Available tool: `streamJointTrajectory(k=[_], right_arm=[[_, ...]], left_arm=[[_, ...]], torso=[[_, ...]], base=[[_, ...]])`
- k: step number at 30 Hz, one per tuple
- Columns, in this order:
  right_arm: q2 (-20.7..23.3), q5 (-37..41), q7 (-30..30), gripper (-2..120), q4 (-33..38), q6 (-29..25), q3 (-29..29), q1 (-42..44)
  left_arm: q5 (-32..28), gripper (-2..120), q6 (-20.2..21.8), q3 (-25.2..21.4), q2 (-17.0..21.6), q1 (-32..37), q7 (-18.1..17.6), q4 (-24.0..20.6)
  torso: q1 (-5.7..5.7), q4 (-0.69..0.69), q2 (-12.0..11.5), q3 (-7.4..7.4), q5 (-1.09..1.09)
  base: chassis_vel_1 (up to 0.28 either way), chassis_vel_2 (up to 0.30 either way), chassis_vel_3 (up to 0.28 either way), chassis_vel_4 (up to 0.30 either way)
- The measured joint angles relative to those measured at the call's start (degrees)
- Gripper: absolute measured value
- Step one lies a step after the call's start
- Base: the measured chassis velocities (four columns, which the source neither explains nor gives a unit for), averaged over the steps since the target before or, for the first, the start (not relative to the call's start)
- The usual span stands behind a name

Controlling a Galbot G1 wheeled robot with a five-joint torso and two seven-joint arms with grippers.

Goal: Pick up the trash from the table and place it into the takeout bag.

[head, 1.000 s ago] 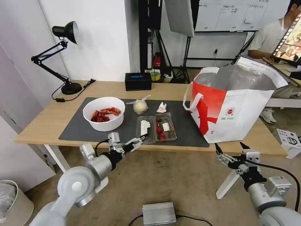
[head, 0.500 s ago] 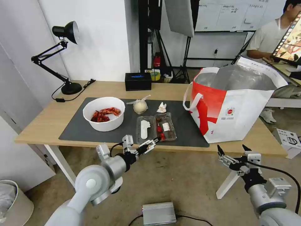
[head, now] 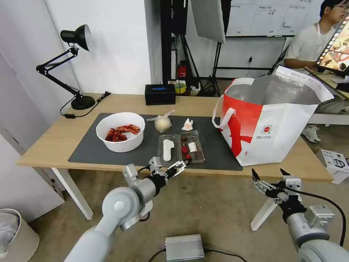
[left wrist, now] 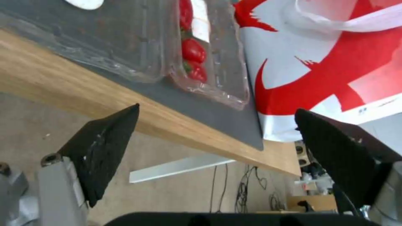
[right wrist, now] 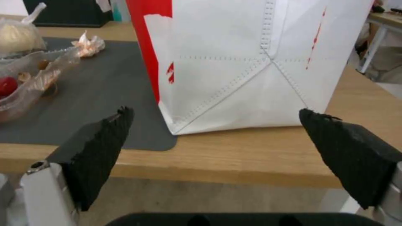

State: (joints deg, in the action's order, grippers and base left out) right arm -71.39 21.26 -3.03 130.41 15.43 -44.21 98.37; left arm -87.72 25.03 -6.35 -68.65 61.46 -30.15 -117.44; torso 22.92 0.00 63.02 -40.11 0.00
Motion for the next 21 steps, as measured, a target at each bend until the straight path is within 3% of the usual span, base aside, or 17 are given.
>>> streamJointTrajectory(k=[21], right_arm=[[-0.69, -0.04, -0.53, 100, -1.64, -1.14, 0.89, -1.0]], left_arm=[[3.19, 100, -2.14, 0.24, -1.88, -1.47, 1.68, 4.2]], torso=[[-0.01, 0.0, 0.0, 0.01, 0.0]], base=[[0.0, 0.0, 0.0, 0.0]])
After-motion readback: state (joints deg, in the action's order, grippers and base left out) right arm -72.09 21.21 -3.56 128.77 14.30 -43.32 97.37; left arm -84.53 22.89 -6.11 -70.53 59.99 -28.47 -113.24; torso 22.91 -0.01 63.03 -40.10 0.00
